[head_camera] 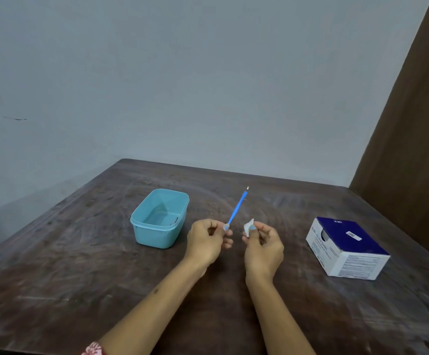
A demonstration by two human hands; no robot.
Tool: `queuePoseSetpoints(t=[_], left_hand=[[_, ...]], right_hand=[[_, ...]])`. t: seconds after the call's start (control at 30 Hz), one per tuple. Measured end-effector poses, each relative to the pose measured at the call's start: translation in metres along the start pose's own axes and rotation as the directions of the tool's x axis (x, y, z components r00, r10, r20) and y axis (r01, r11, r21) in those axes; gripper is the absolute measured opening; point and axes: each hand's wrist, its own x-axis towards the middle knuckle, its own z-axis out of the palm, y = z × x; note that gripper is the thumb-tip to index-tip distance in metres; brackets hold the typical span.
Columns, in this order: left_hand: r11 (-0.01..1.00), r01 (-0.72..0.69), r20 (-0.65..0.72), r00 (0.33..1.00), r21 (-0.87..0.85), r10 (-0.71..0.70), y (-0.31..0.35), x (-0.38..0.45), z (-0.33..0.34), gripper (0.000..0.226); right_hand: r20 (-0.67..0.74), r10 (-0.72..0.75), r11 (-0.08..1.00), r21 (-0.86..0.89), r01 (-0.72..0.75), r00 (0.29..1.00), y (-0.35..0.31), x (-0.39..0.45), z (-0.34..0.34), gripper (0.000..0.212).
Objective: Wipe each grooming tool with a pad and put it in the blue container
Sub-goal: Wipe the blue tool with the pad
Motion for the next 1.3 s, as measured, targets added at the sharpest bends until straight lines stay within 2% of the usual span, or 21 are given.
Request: queuePoseSetpoints(t=[0.1,0.2,0.27,0.4,0.57,0.7,0.9,1.07,1.3], left_hand=[[0.996,-0.081,-0.015,0.997,-0.025,0.081,-0.014,0.006,0.002,0.011],[0.99,-0.138,-0.005,0.99,0.0,0.138,-0.019,0.007,0.003,0.026],[0.986,-0.168,-0.014,0.986,0.001,0.168,-0.02,0.006,0.004,0.024],[0.986,-0.13,-0.024,0.991,-0.108,0.128,-0.022,0.002,0.002,0.021],[0.986,-0.117,-0.033,0.993,-0.12,0.114,-0.027,0.006,0.003,0.013],[0.989,-0.125,-0.012,0.992,-0.083,0.124,-0.028,0.006,0.003,0.019],[0.987,-0.146,-0.032,0.989,-0.07,0.144,-0.03,0.006,0.002,0.016],[0.982,-0.175,-0.06,0.983,-0.066,0.172,-0.029,0.005,0.001,0.017],[0.975,-0.222,-0.045,0.974,0.006,0.222,-0.032,0.006,-0.001,0.021]], right_hand=[[0.053,0.051,0.995,0.079,-0.055,0.997,-0.001,0.0,0.006,0.015],[0.107,0.083,0.989,0.114,-0.096,0.991,-0.001,0.003,0.013,0.018],[0.161,0.12,0.976,0.159,-0.146,0.98,-0.001,0.007,0.018,0.018],[0.306,0.211,0.93,0.231,-0.288,0.928,-0.004,0.017,0.029,0.016],[0.36,0.285,0.835,0.362,-0.415,0.888,-0.009,0.019,0.022,0.018],[0.389,0.261,0.848,0.345,-0.402,0.884,-0.014,0.012,0.018,0.019],[0.373,0.201,0.896,0.304,-0.324,0.906,-0.016,0.003,0.015,0.018],[0.252,0.124,0.946,0.262,-0.191,0.96,-0.014,-0.001,0.013,0.017],[0.367,0.064,0.96,0.232,-0.158,0.928,-0.017,-0.007,0.012,0.019]])
